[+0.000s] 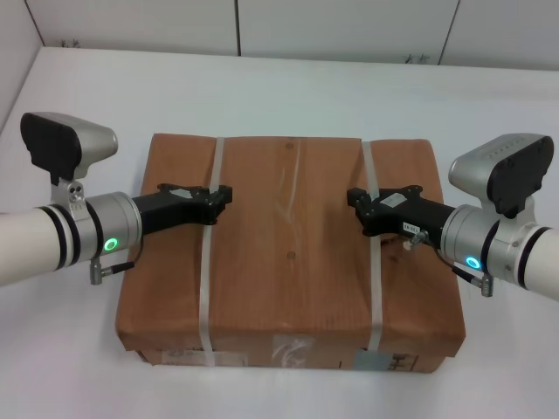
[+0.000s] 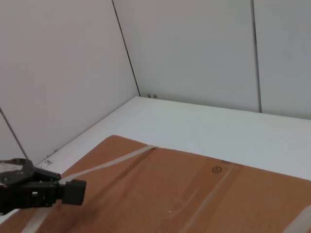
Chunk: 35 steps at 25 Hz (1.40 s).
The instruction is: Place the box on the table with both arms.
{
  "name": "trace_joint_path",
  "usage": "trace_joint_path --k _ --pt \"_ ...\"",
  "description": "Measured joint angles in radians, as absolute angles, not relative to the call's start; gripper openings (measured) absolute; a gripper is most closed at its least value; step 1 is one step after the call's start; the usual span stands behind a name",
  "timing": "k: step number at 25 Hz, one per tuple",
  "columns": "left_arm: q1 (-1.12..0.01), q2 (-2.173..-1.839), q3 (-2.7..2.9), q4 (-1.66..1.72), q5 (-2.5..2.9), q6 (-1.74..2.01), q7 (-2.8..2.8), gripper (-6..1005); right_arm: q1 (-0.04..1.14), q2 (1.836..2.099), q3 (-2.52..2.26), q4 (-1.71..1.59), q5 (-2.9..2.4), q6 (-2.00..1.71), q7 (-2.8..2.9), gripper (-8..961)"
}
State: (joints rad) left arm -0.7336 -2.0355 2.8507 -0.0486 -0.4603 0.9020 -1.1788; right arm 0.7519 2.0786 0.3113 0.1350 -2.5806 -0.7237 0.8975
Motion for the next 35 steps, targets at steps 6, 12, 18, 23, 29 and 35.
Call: trace_joint_path --k 6,12,18,23,29,35 --pt "-0.732 -2.036 2.852 -0.041 -0.46 0.9 -1.176 48 0.751 2.079 0.314 0.135 -2.58 -0.722 0.897 41" --pt "-0.73 -2.037 2.852 -0.04 -0.459 0.9 -1.176 53 0.748 2.079 0.317 0.135 -2.58 -0.724 0.897 53" --pt "-0.723 -2.038 2.844 -0.038 -0.468 0.9 -1.174 59 0.746 2.078 0.313 0.135 -2.58 -0.729 0.897 64" --pt "-0.715 -2.039 2.842 -0.038 -0.47 0.891 -1.143 64 0.74 2.078 0.316 0.135 -2.578 -0.717 0.902 112" --pt "-0.702 -2.039 2.842 -0.038 -0.471 0.869 -1.149 390 0.717 2.078 0.332 0.135 -2.565 -0.687 0.917 239" --pt "-0.7 -2.035 2.841 -0.044 -0.471 0.857 -1.166 547 0.682 2.079 0.395 0.124 -2.563 -0.685 0.921 432"
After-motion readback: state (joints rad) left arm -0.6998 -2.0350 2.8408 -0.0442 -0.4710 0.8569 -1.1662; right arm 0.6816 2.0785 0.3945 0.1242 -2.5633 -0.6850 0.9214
